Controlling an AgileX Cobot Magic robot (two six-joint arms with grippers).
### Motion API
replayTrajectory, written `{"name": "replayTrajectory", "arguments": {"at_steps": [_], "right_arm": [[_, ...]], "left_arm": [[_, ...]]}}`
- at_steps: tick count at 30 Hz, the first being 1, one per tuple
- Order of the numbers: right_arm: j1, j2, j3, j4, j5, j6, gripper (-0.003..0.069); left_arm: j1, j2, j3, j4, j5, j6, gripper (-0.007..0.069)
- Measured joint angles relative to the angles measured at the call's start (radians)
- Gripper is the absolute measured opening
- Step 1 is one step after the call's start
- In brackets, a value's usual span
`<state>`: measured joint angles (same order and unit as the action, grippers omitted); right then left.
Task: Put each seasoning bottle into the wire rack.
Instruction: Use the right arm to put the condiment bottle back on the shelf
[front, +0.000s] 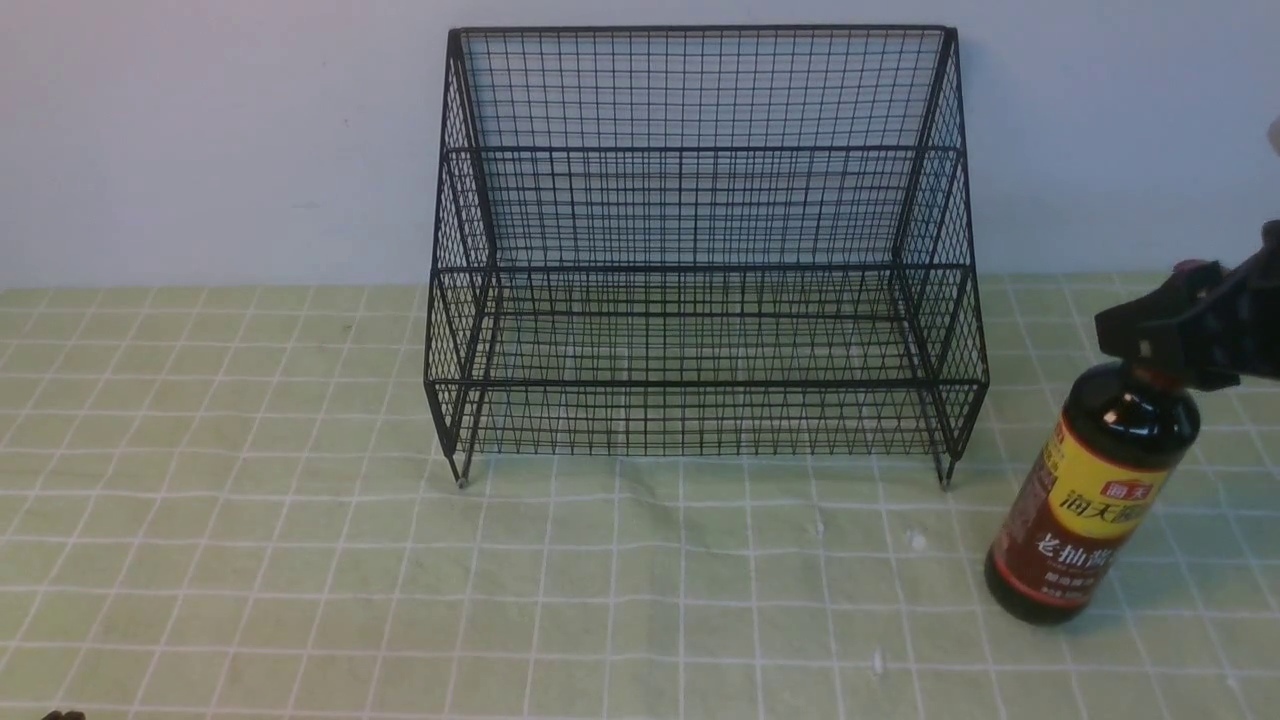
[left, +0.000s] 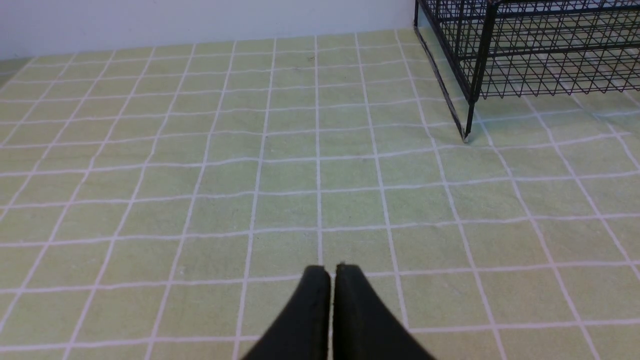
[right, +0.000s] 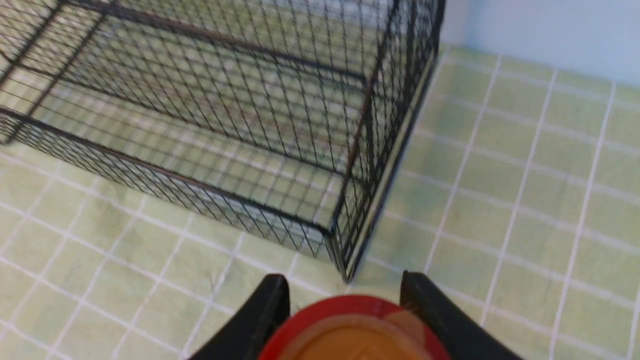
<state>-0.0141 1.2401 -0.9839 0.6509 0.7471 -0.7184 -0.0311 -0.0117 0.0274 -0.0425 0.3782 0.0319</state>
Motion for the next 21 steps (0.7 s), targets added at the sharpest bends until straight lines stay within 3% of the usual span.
{"name": "replayTrajectory", "arguments": {"at_steps": [10,21], "right_arm": [[0.000,-0.030,-0.274,0.009,0.088,0.000,0.0269],[0.000,0.046,-0.519,0.185,0.105,-0.060,0.0268]], "left_arm": [[0.000,0.000,0.000,0.000,0.000,0.000,-0.0005],[0.000,0.000,0.000,0.000,0.000,0.000,-0.0005]]}}
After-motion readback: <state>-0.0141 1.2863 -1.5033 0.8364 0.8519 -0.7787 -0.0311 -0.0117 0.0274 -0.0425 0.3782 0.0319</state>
